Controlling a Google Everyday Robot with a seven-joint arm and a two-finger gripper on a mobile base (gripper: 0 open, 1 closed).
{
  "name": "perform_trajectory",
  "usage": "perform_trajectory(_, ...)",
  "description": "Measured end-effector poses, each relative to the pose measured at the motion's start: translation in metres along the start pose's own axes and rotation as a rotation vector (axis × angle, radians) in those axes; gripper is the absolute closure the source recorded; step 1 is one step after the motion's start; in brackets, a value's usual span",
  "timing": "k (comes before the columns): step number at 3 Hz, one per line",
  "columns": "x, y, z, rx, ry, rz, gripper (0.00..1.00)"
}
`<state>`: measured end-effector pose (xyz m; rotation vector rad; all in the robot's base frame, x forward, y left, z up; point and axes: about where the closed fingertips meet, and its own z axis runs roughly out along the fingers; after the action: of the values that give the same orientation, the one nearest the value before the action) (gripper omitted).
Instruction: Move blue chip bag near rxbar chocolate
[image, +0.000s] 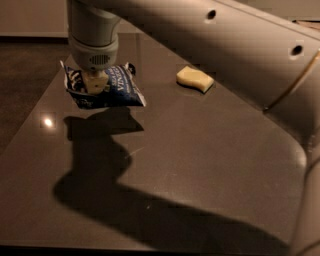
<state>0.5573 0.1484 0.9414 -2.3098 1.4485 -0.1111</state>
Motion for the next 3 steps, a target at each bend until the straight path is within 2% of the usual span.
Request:
perform_trajectory(1,-0.006,-0.021,0.022,0.035,0.016,-0.078,0.86)
perform_trajectory(2,0.0,-0.034,0.048,0.047,0.045,-0.167,0.62)
perform_trajectory(3,0.014,-0.043,0.067,0.035,0.07,-0.219,0.38)
